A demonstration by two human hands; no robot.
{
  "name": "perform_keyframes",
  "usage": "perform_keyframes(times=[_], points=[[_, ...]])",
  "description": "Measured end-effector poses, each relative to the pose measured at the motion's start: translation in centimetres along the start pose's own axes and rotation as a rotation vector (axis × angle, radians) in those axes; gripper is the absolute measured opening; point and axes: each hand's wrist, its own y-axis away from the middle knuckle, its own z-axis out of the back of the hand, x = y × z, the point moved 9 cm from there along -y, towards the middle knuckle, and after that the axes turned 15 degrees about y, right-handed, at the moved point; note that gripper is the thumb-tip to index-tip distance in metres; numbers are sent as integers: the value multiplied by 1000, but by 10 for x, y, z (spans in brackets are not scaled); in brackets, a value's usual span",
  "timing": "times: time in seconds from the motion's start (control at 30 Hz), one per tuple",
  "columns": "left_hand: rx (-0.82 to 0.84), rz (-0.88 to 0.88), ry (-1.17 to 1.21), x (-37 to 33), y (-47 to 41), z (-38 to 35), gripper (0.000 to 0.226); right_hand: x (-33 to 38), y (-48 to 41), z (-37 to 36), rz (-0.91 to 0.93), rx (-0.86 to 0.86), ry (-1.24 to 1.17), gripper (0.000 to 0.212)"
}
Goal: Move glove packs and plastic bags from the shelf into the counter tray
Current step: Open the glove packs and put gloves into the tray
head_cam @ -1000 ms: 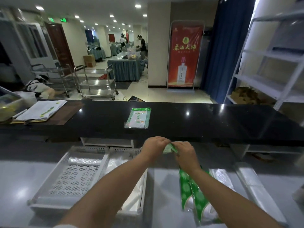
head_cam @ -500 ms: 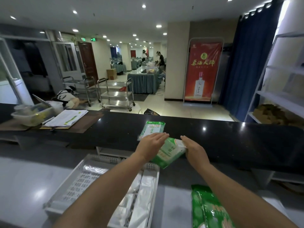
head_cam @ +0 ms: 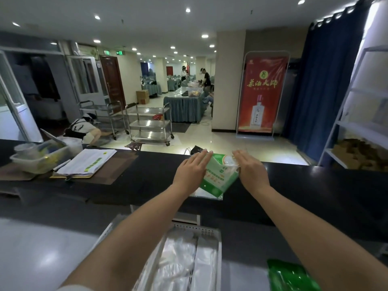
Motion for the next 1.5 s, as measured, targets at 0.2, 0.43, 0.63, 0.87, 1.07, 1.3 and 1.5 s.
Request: perform_keyframes(times=[0.2,0.43,0.63,0.87,1.07,1.3,1.5], points=[[7,-42,56,44,-25,11,77,26,-41,-11,-34,-21,76,58],[36,-43,104,77,-37,3,75,42,-60,-22,-48,-20,138,58],[101,41,146,93,-20,-34,80,49,-42,-53,-48,27,175,54],[415,191,148,104,28,-110,86,67,36,-140,27,408,202,74],[498,169,227,94,50,-137,76,69,78,-193,1,595,231,70],[418,-35,125,81,50,-149,57,68,54,-202,-35,637,229,61],[373,71,33,101,32,-157,57,58,54,-209,20,566,136,55]])
